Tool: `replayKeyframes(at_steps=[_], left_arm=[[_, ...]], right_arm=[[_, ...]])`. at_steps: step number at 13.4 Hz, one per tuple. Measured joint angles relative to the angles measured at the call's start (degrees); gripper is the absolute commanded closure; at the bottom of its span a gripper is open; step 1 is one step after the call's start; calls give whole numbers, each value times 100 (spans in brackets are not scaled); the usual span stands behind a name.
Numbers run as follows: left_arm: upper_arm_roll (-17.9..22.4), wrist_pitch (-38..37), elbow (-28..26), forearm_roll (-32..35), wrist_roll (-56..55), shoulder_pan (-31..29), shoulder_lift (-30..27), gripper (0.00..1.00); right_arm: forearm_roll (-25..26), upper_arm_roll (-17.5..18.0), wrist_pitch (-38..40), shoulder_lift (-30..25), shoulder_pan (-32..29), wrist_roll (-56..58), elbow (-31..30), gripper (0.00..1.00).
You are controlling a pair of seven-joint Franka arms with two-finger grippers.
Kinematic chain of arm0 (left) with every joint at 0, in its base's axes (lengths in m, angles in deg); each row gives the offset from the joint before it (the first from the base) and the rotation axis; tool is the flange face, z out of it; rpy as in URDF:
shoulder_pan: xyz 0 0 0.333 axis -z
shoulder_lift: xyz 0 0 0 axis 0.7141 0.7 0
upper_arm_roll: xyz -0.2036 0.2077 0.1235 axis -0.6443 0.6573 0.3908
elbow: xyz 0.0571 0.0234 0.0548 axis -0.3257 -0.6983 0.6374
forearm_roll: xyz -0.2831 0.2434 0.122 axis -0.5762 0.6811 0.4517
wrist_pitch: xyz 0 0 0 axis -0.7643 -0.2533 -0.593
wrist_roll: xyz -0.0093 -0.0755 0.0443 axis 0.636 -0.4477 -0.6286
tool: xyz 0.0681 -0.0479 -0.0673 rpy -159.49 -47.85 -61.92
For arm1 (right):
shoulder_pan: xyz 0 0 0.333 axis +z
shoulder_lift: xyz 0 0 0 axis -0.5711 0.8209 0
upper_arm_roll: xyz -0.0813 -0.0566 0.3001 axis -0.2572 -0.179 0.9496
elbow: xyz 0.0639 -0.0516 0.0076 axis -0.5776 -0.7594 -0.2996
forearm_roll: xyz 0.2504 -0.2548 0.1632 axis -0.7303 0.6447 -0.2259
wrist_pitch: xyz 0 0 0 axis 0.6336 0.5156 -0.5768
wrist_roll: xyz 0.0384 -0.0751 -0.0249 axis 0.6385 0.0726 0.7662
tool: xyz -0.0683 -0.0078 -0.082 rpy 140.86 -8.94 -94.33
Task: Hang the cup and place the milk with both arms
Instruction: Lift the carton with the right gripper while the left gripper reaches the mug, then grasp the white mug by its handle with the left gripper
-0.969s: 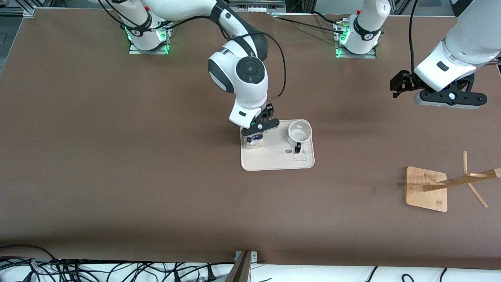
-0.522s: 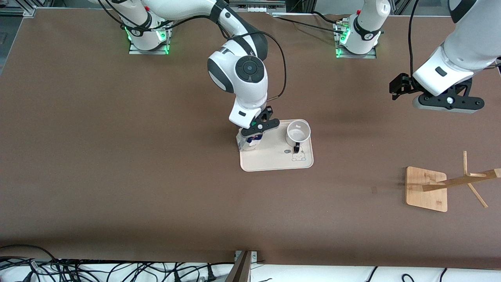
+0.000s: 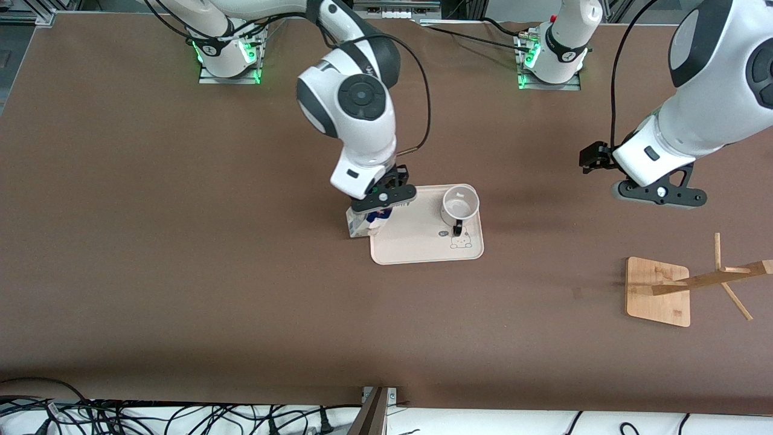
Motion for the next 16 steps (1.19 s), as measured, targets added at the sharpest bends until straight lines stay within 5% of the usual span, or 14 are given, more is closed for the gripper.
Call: replayKeyframes(at_steps=[5,9,12,16], left_arm=[[-12,819,-1,-524,-493,102,686,0],[-54,1566,-11,-526,-1959,1016,1169,0],[-61,2331,-42,0,-2800,1793,1762,0],[-58,2473,-171,398,-3705,2312,2189,0]], right_arm=[[-877,-49,360,-493,-1490,1732,-401,79],[-1074,-50,386,-735,-2617,2902,-1150,74],[-1330,-68,283,-948,-3156,3517,-1872,74],[-1348,-251,-335,-1512,-3457,3984,-3043,74]])
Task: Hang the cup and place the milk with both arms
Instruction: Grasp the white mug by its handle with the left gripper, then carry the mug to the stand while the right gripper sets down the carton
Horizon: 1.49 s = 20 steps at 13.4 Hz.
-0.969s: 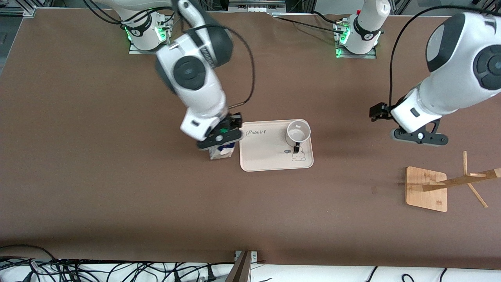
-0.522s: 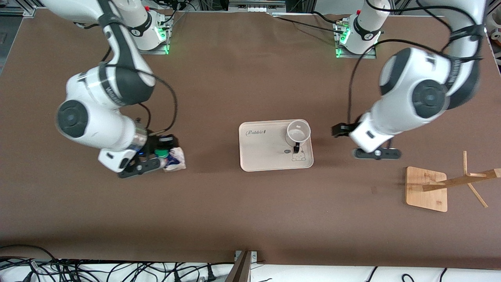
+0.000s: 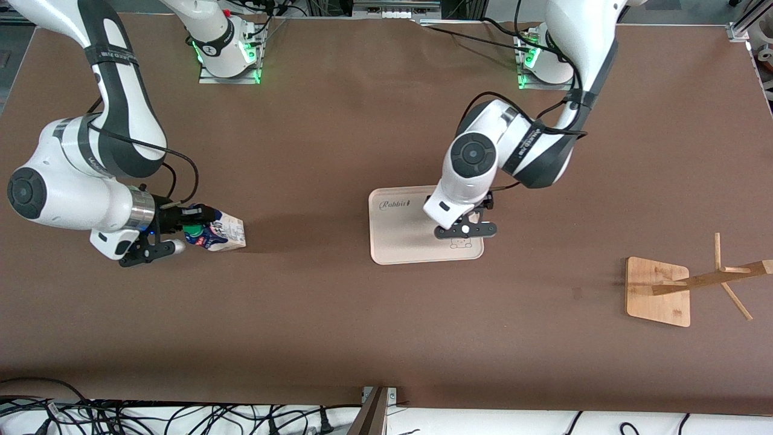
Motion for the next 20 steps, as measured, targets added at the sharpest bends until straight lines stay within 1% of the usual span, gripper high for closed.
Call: replayKeyframes(at_steps=[1,2,3,4,5,6,7,9,12,14,15,16,17,18,19,20], left_arm=[[3,173,-168,9,-101,55,11,0],[4,509,-401,18,-147,90,15,8],[4,873,-649,55,-217,110,25,22],[4,1175,-898,141,-328,118,35,38],[3,1375,-1085,219,-424,125,47,66],[3,1481,-1208,270,-500,140,54,85],[3,1522,-1275,280,-535,159,60,99],[4,1558,-1303,282,-557,179,59,100],[13,1605,-1267,301,-559,180,57,100],[19,1651,-1130,524,-570,181,53,100],[31,1651,-998,580,-570,180,47,100],[58,1627,-830,612,-570,174,31,100],[103,1473,-613,617,-570,153,-9,100],[137,1165,-361,623,-570,85,-90,100],[161,781,-81,633,-550,-26,-186,100],[170,397,199,648,-474,-171,-281,100]], right_arm=[[-1,-52,-80,-71,-9,18,-158,74],[-1,-108,-146,-107,-10,19,-241,74],[-1,-156,-193,-122,-11,20,-282,74],[-10,-204,-252,-122,-12,20,-308,74],[-33,-239,-322,-122,-13,20,-336,74],[-76,-257,-388,-120,-13,20,-362,73],[-157,-266,-460,-116,-14,20,-385,73],[-260,-272,-614,-82,-20,20,-418,73],[-280,-273,-805,26,-29,20,-424,72],[-281,-273,-848,67,-29,21,-427,71],[-282,-273,-871,82,-30,20,-428,69],[-283,-273,-882,96,-30,20,-433,65],[-284,-273,-902,108,-30,20,-452,57],[-285,-273,-925,110,-30,20,-479,51],[-286,-273,-934,110,-30,21,-503,48],[-287,-273,-936,110,-31,21,-519,35]])
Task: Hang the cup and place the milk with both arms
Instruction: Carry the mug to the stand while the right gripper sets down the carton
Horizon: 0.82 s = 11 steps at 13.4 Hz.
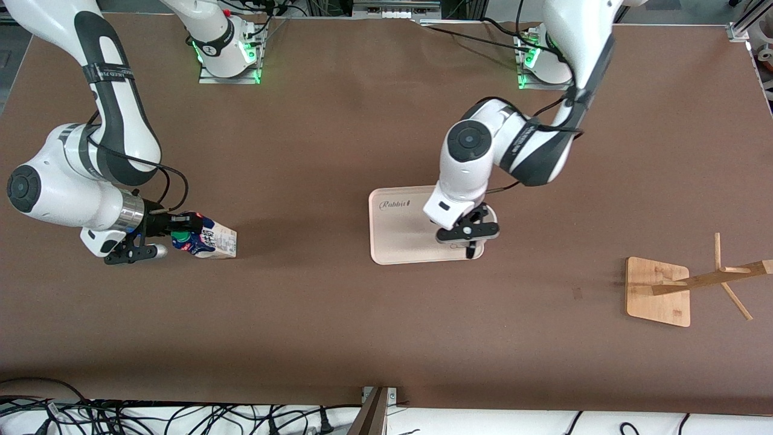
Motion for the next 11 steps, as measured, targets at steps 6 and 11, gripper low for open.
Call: replayKeyframes(at_steps=[6,11], left_arm=[[0,-846,893,17,1416,-1467,-340,100],[-20,-1514,917,-110,2481,-2242,-683,100]], right_arm=[[-10,-2,-5,-12,-2,-6,-26,0],[205,1,21,-412,2,23,27,0]])
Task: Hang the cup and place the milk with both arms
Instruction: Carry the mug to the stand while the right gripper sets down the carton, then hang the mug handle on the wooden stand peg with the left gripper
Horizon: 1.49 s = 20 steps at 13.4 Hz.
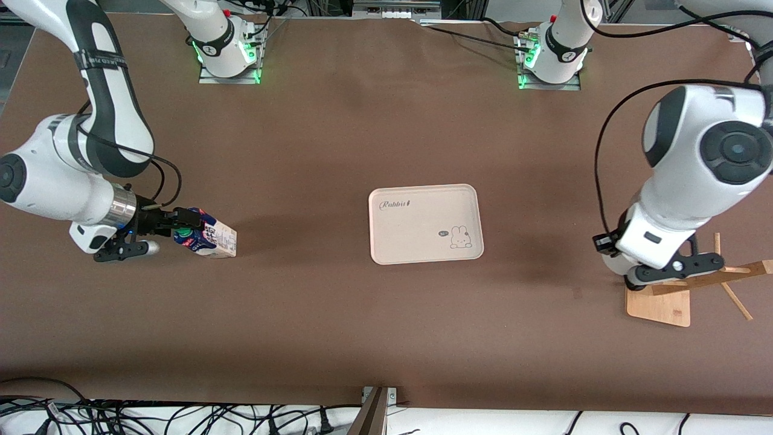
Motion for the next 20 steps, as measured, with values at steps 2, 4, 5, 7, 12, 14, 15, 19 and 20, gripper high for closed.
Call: replayKeyframes(at_steps=[2,4,5,7,12,14,15,19,20], left_arm=[[1,-320,3,-284,348,-326,-175,100],[0,-593,3,-447,644,-645,-279,100],[0,-629,3,-480,841,-789,-298,100],[1,-640,2,-578,1218,-1049,-300,100],[-8,-637,122,-726,1587,-1265,-279,100],[-14,-630,250,-726,1588,-1264,-194,100],[-14,-624,319,-726,1588,-1266,-129,100],[0,-604,434,-726,1588,-1360,86,100],[1,-604,444,-726,1588,-1407,112,100]], right_arm=[[623,33,187,-383,8,7,16,0],[1009,67,704,-895,36,7,30,0],[1123,71,981,-1178,51,7,34,0],[1298,71,1480,-1682,57,7,43,0],[1457,26,2334,-2409,55,7,114,0],[1457,-33,2410,-2456,50,-76,123,0],[1457,-52,2411,-2451,47,-159,125,0],[1634,-26,2378,-2304,46,-269,133,0],[1638,-38,2323,-2206,38,-269,149,0]])
